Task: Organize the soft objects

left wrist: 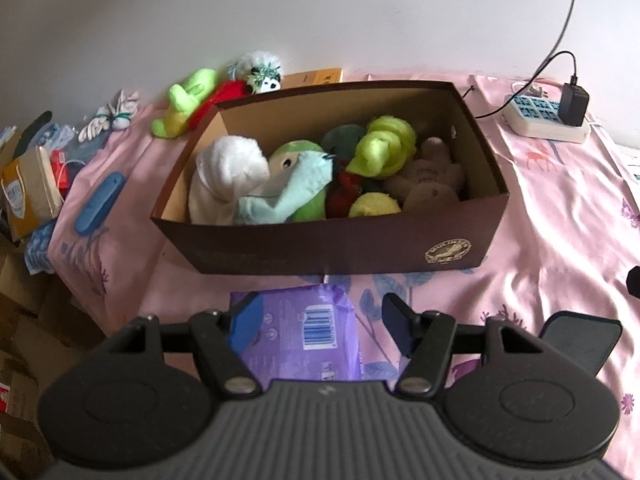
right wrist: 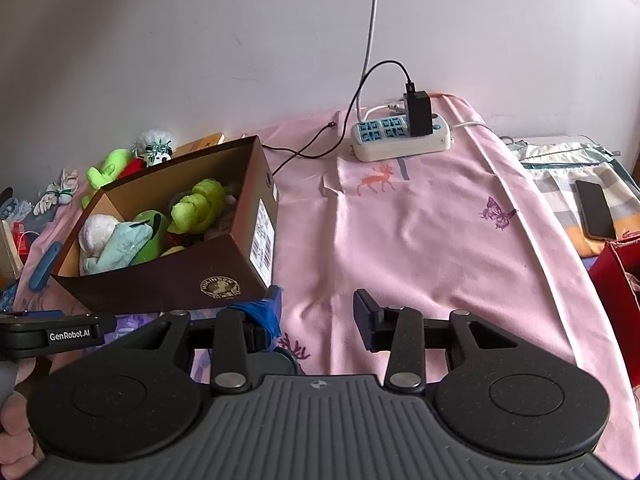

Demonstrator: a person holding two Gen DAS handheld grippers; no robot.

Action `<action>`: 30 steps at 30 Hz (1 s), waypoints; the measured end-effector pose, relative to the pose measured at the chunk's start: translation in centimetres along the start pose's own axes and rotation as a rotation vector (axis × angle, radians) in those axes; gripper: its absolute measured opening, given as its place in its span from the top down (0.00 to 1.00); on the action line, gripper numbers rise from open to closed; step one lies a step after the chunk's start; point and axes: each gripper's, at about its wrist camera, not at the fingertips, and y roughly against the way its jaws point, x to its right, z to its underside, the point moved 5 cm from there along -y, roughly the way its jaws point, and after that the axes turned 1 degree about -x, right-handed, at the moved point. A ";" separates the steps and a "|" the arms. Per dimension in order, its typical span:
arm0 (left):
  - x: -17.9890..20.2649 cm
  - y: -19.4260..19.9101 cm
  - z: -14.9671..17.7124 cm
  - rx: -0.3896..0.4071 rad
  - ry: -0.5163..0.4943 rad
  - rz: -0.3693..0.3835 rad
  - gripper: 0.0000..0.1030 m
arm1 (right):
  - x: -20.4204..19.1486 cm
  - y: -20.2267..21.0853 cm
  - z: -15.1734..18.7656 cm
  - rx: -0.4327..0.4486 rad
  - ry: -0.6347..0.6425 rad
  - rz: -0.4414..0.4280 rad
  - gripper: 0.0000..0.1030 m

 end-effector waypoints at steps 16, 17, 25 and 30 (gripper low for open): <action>-8.6 1.5 -5.2 0.104 -0.094 -0.098 0.38 | -10.1 -0.3 -2.6 0.010 0.020 -0.069 0.76; -9.5 1.7 -5.7 0.114 -0.103 -0.114 0.38 | -10.8 -0.4 -2.8 0.009 0.017 -0.066 0.76; -14.9 2.1 -8.9 0.172 -0.147 -0.193 0.38 | -14.7 -1.6 -4.8 -0.018 -0.028 -0.010 0.74; -16.4 1.9 -9.8 0.177 -0.146 -0.165 0.37 | -15.4 -1.9 -4.8 -0.034 -0.049 0.013 0.74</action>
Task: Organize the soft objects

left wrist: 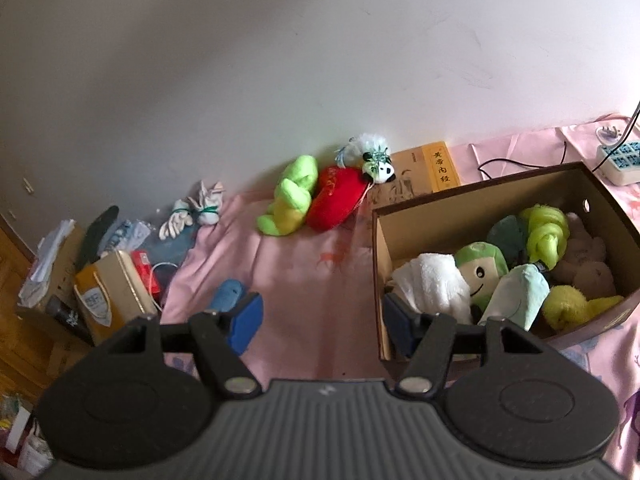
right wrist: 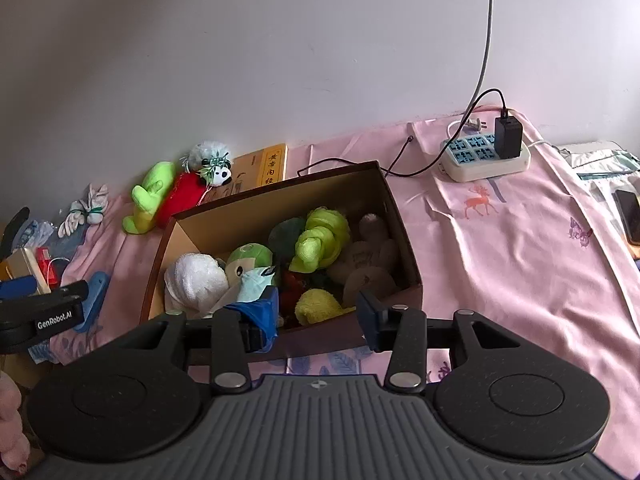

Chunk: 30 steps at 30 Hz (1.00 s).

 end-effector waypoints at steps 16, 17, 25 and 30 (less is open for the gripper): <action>2.3 -4.1 1.5 -0.085 0.083 0.168 0.37 | -0.3 -3.5 0.5 -0.039 0.075 0.052 0.73; 2.3 -4.4 1.4 -0.088 0.089 0.169 0.37 | -0.2 -3.8 0.5 -0.044 0.076 0.051 0.73; 3.0 -6.5 1.2 -0.122 0.135 0.172 0.37 | 0.7 -6.2 0.5 -0.087 0.055 0.049 0.73; 3.4 -7.2 1.2 -0.139 0.143 0.180 0.37 | 0.8 -6.5 0.3 -0.076 0.058 0.056 0.72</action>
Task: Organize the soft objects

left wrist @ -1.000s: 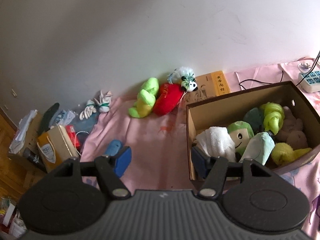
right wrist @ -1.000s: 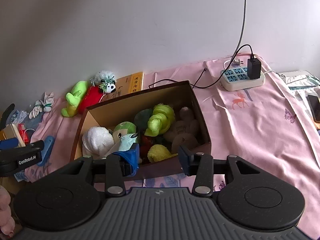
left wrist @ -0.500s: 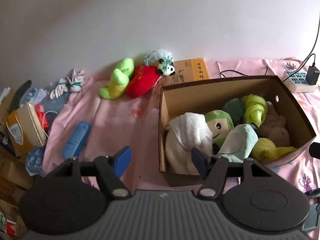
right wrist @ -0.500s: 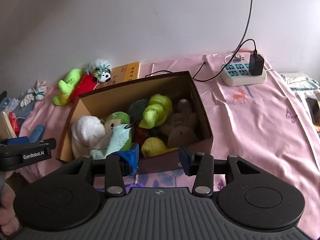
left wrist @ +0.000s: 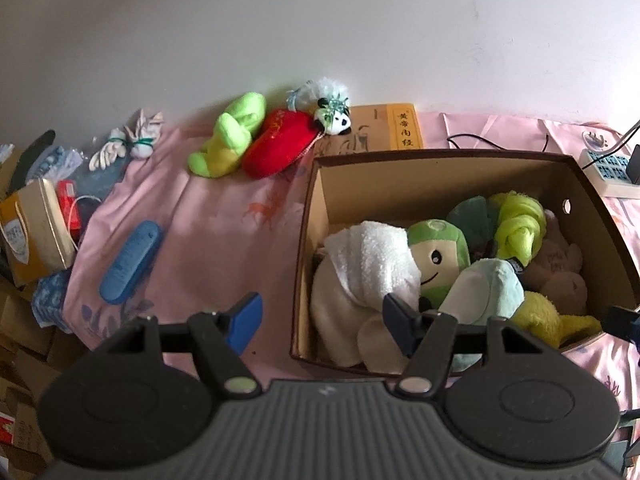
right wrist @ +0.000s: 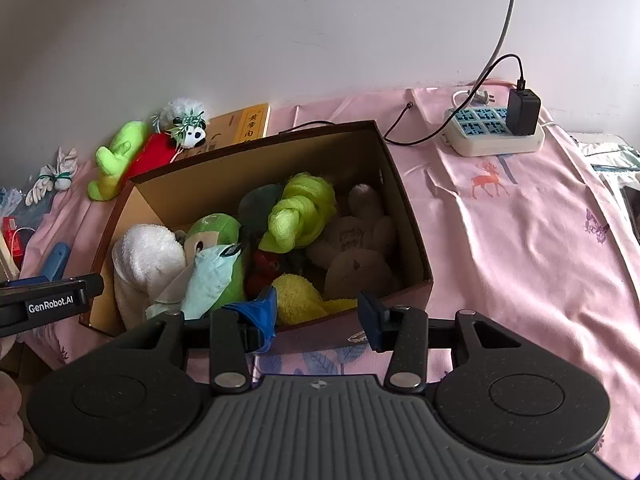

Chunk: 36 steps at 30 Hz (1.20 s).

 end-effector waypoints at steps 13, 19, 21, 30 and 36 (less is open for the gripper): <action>0.6 0.0 0.7 -0.014 0.003 0.007 0.36 | 0.1 0.8 0.8 0.009 0.003 0.008 0.72; 0.8 0.4 1.3 -0.020 -0.002 0.032 0.36 | 0.7 1.5 1.2 0.020 -0.016 0.020 0.71; 0.9 0.5 1.5 -0.021 -0.004 0.033 0.36 | 0.9 1.8 1.3 0.025 -0.023 0.024 0.71; 1.5 1.1 2.5 -0.033 -0.021 0.034 0.36 | 1.2 2.8 1.9 0.041 -0.030 0.035 0.71; 1.3 1.5 2.9 -0.034 -0.018 0.034 0.36 | 1.0 3.0 2.2 0.042 -0.015 0.041 0.71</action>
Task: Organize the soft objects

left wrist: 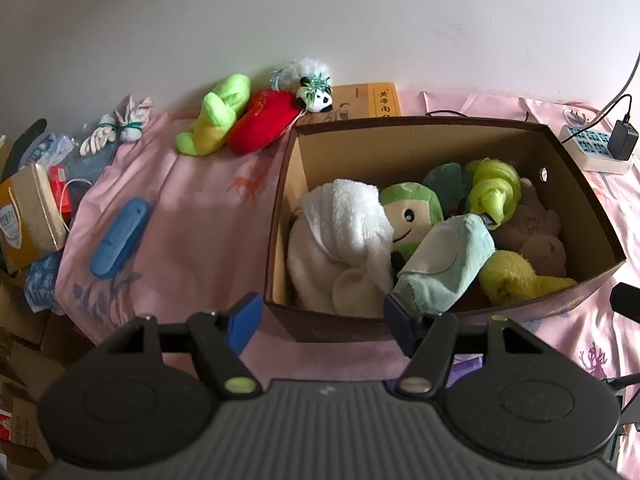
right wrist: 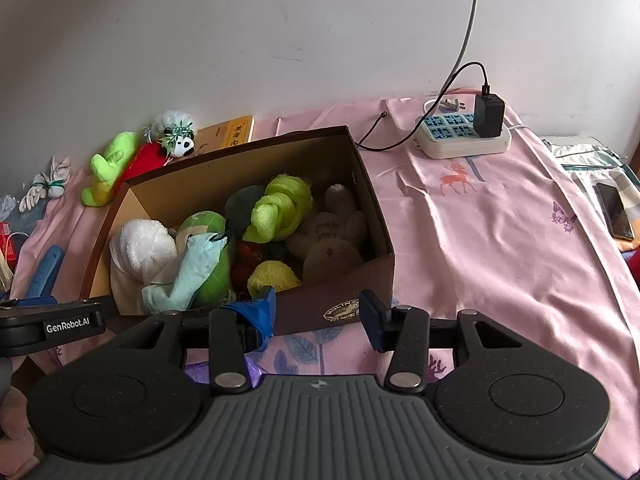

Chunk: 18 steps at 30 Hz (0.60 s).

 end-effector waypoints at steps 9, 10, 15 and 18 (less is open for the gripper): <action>-0.1 0.3 0.5 0.015 0.004 -0.007 0.36 | -0.3 -0.1 0.4 -0.005 0.019 -0.003 0.71; -0.1 0.3 0.5 0.017 0.006 -0.007 0.36 | -0.4 -0.1 0.4 -0.005 0.020 -0.004 0.71; 0.0 0.4 0.5 0.020 0.007 -0.007 0.36 | -0.5 -0.2 0.4 -0.001 0.022 -0.005 0.70; 0.1 0.3 0.5 0.021 0.009 -0.009 0.36 | -0.5 -0.4 0.4 -0.005 0.024 -0.005 0.70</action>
